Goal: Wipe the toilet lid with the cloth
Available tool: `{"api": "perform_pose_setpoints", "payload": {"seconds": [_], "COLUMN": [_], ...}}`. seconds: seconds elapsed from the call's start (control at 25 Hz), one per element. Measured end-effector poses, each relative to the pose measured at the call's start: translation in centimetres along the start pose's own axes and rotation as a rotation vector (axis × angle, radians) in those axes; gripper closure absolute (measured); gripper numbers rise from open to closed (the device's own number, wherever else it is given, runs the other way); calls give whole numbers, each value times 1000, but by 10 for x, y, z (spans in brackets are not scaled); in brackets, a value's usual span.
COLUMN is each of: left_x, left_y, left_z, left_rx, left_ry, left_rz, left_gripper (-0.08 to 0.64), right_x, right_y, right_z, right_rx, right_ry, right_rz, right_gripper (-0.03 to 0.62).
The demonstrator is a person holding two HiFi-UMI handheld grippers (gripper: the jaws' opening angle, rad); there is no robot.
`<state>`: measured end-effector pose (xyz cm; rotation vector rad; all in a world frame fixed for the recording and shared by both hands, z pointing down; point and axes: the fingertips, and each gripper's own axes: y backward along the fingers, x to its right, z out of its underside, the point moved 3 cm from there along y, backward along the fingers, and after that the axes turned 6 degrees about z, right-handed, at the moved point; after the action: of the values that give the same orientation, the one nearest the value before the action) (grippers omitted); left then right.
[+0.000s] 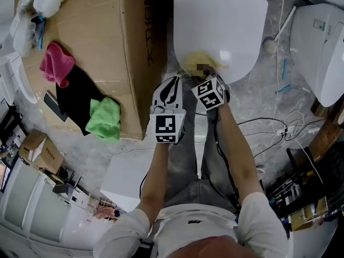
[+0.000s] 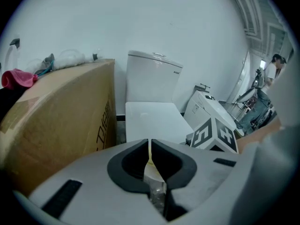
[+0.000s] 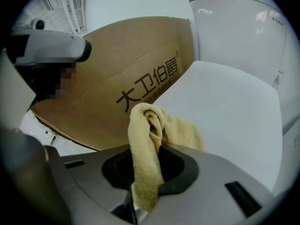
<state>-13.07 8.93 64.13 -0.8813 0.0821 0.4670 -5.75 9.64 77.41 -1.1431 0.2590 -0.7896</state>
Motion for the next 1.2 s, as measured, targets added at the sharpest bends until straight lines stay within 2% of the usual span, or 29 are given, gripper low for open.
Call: {"api": "perform_pose_setpoints", "payload": {"seconds": [0.36,0.8,1.0,1.2], "left_x": [28,68,83,98], "left_y": [-9,-11,-10,0], "left_z": [-15,-35,-47,-73], "left_rx": [-12,-23,-20,-5], "left_ry": [-82,-172,-198,-221], "left_rz": [58,121,141,154], "left_gripper": [518,518,518,518], "right_x": [30,79,96,111], "right_y": [28,64,89,136], "right_z": [48,95,98,77], "right_rx": [-31,-70,-69,-14], "right_ry": [-93,-268,-288,-307], "right_rz": [32,132,180,232], "right_gripper": [492,492,492,492]}}
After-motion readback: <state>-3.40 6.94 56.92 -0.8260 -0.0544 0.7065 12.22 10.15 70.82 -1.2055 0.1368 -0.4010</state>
